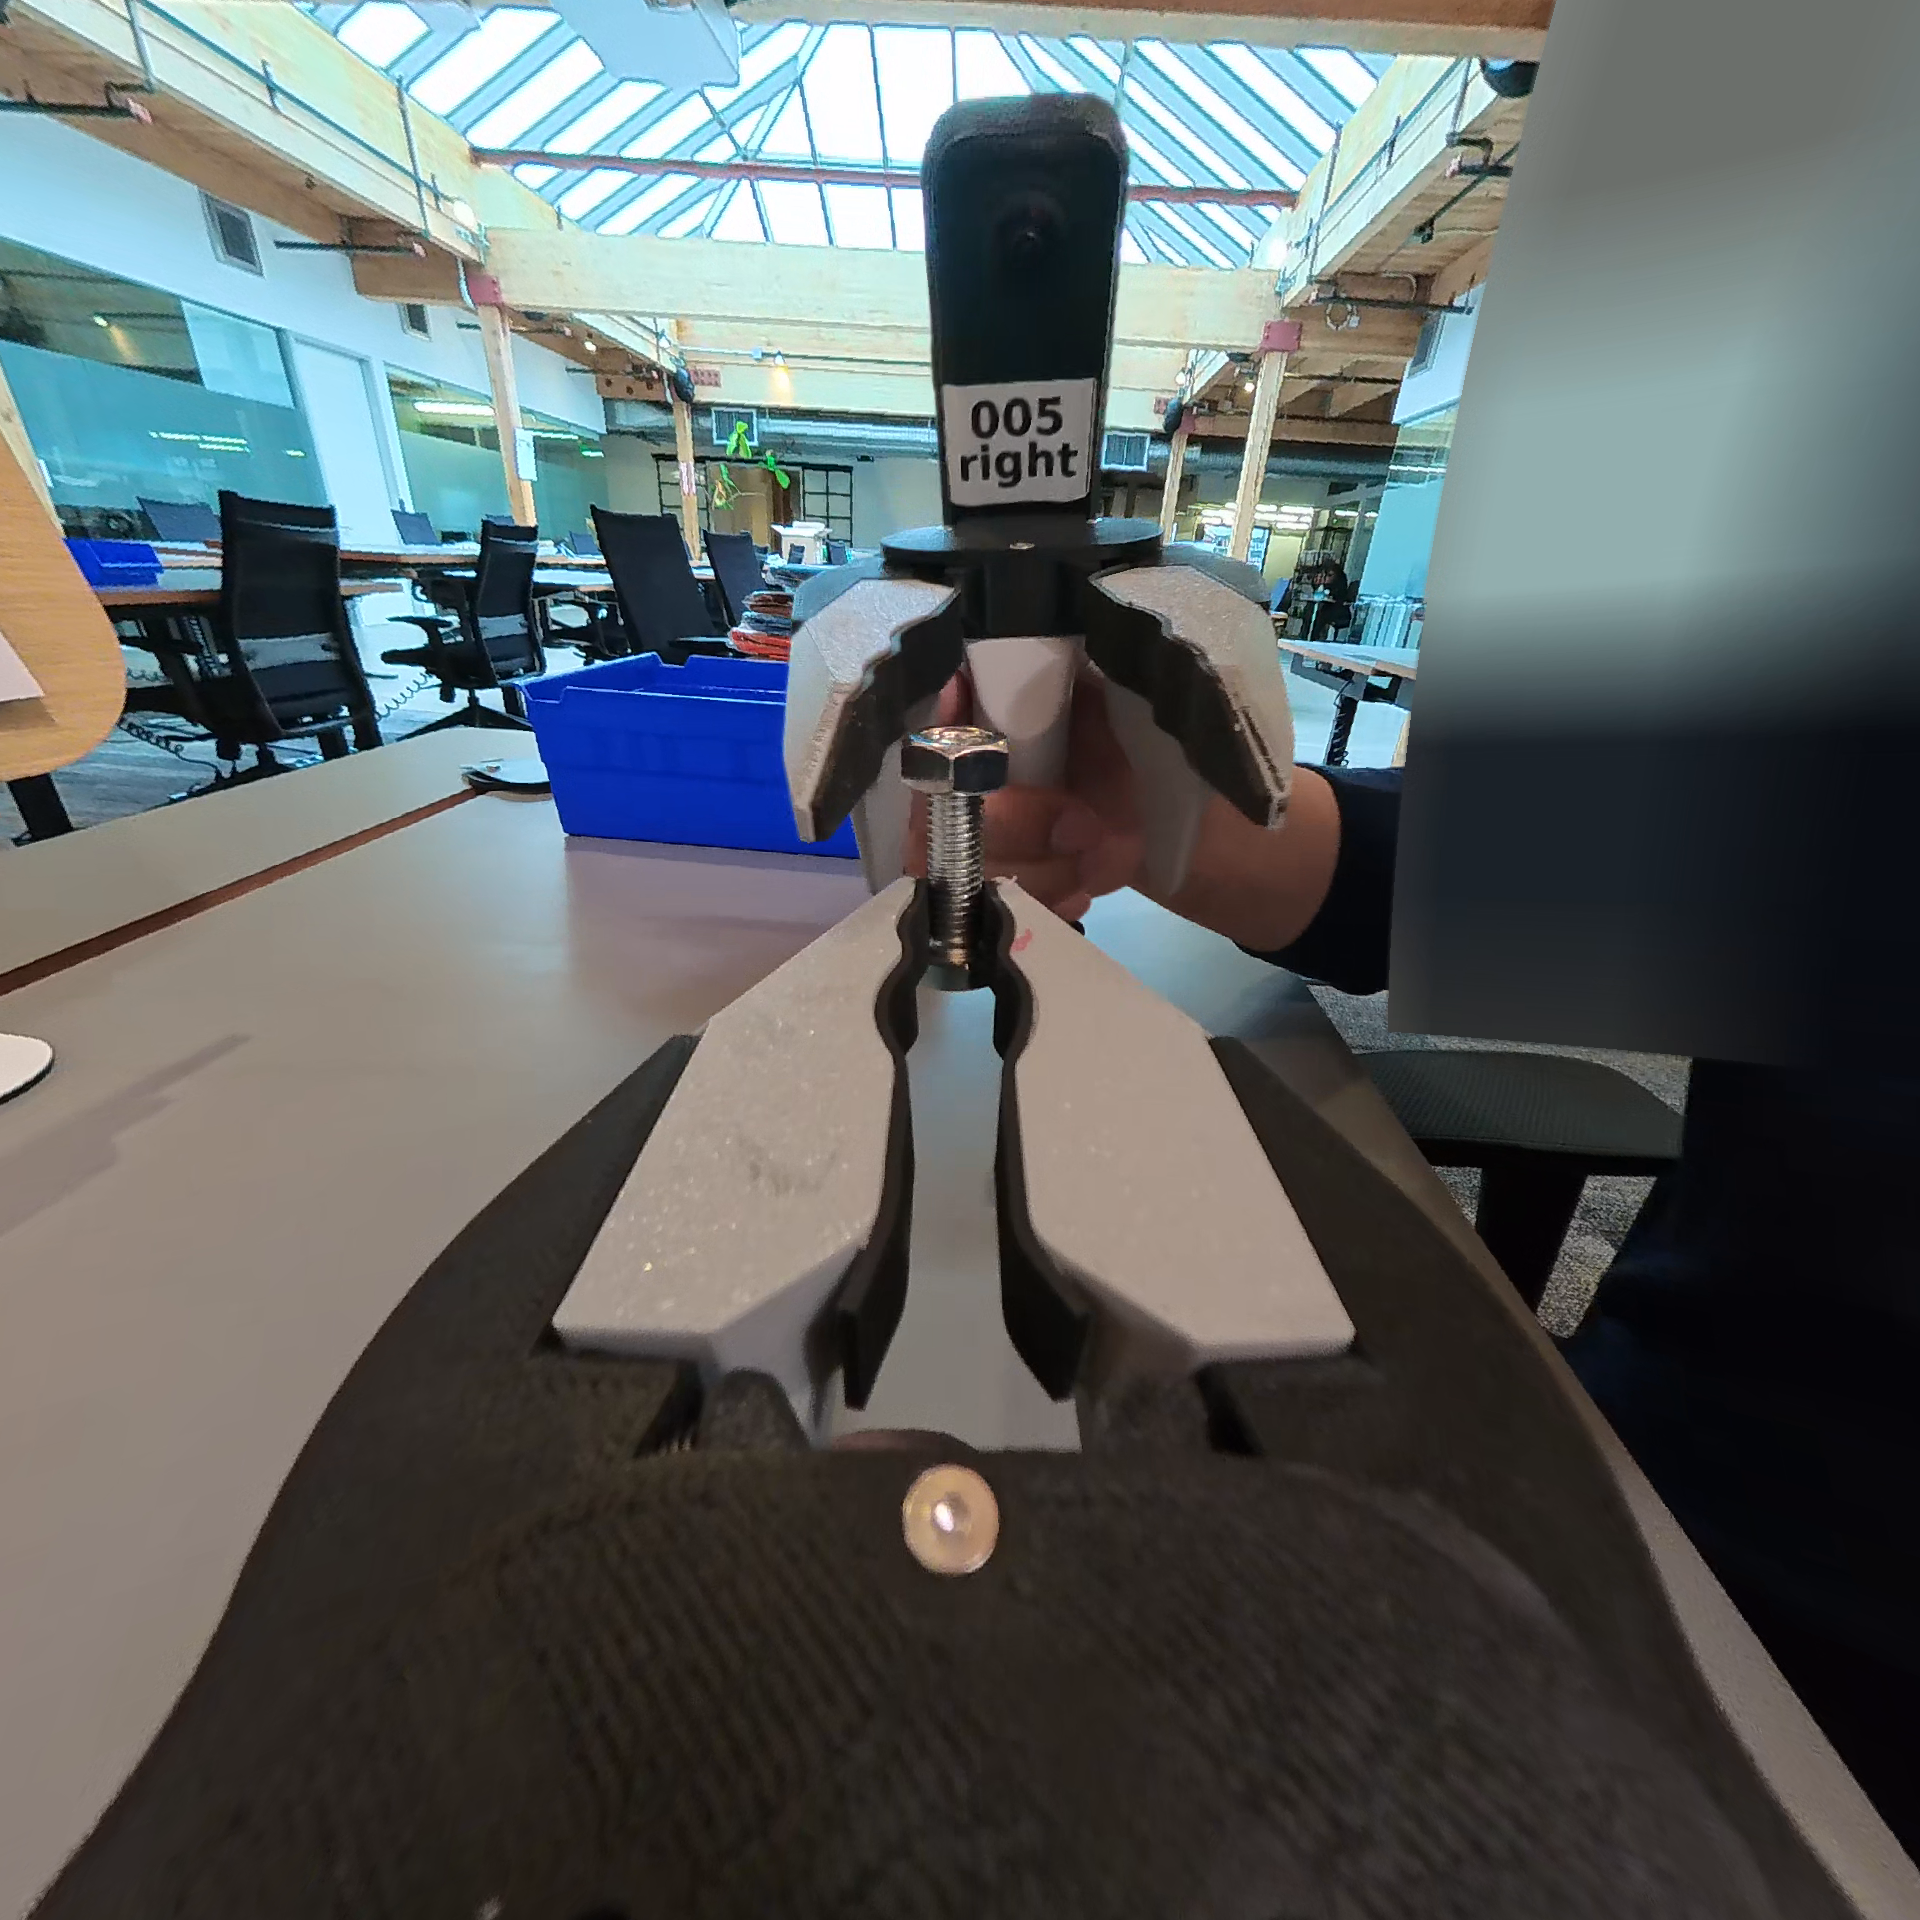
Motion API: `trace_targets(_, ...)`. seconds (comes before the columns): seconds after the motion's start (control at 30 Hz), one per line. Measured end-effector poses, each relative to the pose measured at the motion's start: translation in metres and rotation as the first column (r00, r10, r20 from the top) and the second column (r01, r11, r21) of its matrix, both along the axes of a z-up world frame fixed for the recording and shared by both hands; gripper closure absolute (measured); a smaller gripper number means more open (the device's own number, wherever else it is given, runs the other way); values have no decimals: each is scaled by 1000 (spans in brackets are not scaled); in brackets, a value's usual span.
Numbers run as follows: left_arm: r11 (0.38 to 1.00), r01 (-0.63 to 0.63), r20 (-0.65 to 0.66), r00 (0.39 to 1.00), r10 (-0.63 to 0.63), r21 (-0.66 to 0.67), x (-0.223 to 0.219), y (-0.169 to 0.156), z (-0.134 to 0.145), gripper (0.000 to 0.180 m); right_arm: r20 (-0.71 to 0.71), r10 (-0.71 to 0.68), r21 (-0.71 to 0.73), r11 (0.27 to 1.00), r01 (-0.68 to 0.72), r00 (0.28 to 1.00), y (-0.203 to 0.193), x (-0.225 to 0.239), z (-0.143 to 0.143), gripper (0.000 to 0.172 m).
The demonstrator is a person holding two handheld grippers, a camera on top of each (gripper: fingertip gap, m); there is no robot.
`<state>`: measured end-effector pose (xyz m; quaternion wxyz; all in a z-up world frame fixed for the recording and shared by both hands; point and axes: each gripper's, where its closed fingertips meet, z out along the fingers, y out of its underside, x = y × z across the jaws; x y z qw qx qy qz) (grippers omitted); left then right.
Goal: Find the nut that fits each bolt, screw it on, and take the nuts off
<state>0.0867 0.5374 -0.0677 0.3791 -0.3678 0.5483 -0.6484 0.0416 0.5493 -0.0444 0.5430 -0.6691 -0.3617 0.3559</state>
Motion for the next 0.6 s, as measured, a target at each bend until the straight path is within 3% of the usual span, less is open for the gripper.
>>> trace_targets(0.6, 1000, -10, -3, 1000, 10, 3, 1, 3, -1, 173, -12, -41, 20, 999, 41, 999, -6, 9, -2, 120)
